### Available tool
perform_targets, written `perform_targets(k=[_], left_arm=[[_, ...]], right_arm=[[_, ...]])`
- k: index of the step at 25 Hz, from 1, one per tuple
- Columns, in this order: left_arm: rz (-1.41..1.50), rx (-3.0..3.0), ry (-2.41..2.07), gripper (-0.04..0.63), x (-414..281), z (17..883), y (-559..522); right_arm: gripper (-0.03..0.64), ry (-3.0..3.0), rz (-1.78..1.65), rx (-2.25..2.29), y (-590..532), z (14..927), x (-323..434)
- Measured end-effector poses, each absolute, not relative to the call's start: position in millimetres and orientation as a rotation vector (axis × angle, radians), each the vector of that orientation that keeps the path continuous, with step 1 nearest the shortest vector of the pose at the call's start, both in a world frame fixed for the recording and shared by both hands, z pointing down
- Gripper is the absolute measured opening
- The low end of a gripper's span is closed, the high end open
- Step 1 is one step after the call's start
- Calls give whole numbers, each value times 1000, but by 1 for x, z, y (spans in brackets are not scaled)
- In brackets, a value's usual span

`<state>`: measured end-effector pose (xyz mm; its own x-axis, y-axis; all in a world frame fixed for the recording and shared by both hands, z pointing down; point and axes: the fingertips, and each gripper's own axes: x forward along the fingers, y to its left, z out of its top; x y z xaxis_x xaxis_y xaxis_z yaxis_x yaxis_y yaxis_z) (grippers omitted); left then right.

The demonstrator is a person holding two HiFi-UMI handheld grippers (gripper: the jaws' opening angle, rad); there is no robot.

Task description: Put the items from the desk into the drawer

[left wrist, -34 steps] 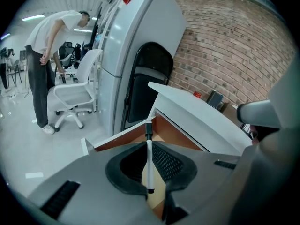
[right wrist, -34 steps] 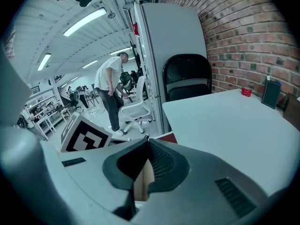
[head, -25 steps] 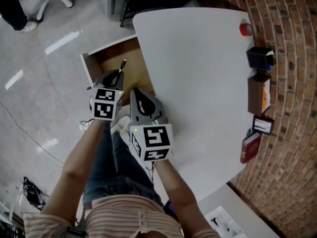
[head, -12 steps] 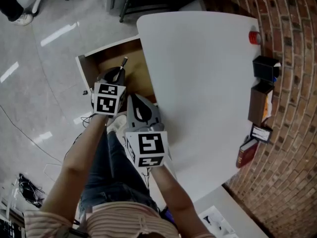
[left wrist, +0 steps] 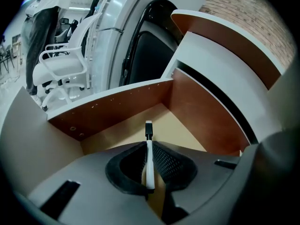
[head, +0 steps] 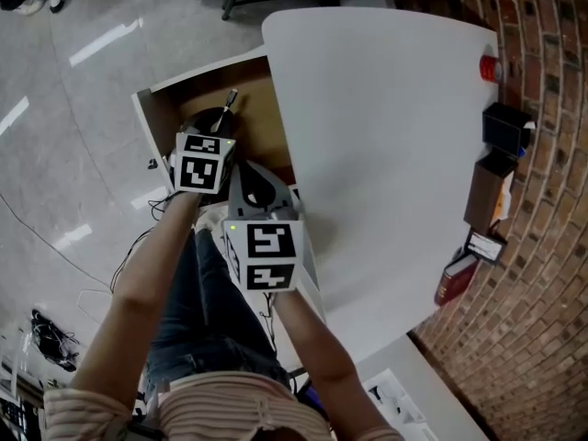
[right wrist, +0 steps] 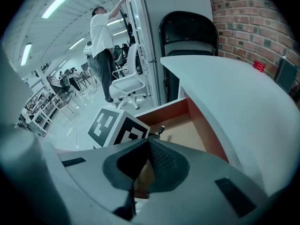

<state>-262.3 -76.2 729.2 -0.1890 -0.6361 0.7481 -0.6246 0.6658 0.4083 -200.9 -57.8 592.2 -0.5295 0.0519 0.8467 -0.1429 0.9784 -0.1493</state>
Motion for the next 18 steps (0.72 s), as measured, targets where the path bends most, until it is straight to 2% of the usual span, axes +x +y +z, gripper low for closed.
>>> perform_targets(k=[18], left_arm=[[-67, 863, -1740, 41, -258, 770, -85]], right_arm=[[17, -1905, 207, 91, -72, 639, -196]])
